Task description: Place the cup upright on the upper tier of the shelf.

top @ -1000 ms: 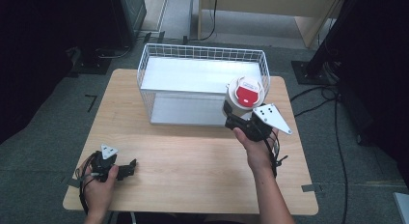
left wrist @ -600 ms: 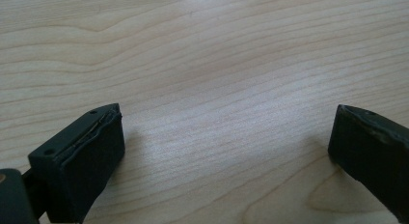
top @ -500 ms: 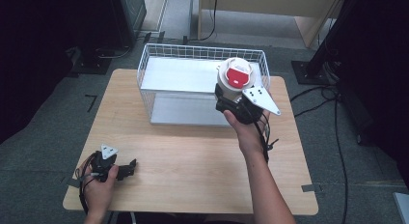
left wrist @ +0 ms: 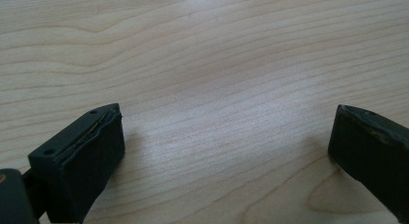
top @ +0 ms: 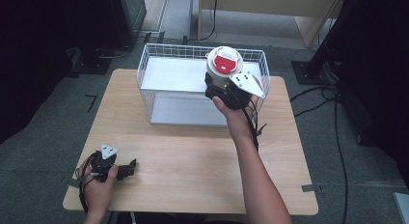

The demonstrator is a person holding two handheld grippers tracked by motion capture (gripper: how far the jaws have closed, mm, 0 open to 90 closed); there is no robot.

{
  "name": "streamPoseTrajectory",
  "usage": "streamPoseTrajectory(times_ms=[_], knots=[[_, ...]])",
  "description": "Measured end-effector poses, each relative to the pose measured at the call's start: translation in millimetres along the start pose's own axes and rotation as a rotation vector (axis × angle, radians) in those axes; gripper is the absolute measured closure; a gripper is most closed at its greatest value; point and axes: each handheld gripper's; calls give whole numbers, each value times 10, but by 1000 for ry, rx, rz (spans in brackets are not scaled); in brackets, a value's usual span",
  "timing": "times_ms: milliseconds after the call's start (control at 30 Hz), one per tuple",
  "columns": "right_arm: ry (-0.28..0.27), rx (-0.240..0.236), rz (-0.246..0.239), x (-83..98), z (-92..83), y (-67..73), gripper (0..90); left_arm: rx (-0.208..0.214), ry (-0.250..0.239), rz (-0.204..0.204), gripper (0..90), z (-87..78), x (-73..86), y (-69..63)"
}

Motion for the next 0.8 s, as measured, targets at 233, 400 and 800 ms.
streamPoseTrajectory(times_ms=[233,400,800], knots=[[12,-6,-25,27,175,15,99,-1,1,1,0,1,-1,-1],[19,0,-27,40,270,1,99,-1,1,2,0,2,-1,-1],[43,12,-19,69,533,6,98,0,1,1,0,1,0,-2]])
Point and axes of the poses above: each handheld gripper's, and its own axes: z roughly forward along the jaws, x roughly out of its underside, y roughly to its left, and after that the axes turned 13 degrees about -y, right-handed
